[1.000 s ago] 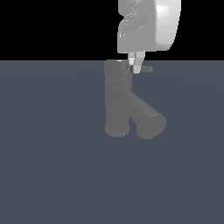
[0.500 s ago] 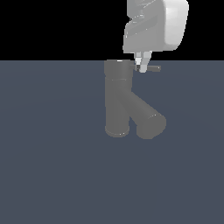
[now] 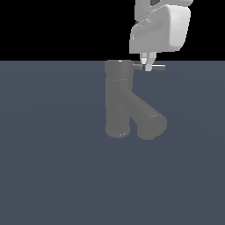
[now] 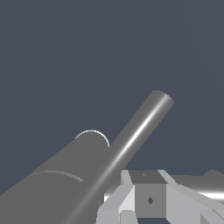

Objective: Turn on the faucet by rotating a designated handle.

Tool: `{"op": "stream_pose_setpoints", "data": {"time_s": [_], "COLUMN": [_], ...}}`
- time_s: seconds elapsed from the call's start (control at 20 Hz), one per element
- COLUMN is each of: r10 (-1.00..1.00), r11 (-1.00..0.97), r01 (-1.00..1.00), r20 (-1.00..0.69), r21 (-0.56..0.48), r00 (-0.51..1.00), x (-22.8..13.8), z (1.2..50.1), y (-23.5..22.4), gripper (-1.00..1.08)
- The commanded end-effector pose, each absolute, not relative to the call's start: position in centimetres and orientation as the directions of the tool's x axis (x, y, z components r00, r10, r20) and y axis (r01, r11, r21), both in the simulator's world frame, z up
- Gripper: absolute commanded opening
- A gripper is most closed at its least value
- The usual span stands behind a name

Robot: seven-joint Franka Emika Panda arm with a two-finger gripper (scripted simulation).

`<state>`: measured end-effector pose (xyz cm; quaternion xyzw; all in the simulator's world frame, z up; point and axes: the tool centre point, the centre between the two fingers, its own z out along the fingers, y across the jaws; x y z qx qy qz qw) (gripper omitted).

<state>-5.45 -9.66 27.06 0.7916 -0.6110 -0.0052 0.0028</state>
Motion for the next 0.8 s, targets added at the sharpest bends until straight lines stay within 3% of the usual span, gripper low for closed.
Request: {"op": "stream_pose_setpoints", "data": {"time_s": [0.0,0.75], "r10": [-0.973,-0.978], "r11": [-0.232,-0.211], "r01": [-0.973,-0.978], "r20": [0.000,0.000], "r21": [0.002,0.000], "r00": [0.232,0.211], "x": [-4.4,-0.7], "z": [27.1,27.1], "y": [-11.4,-14.9], "gripper": [-1.00,-1.00]}}
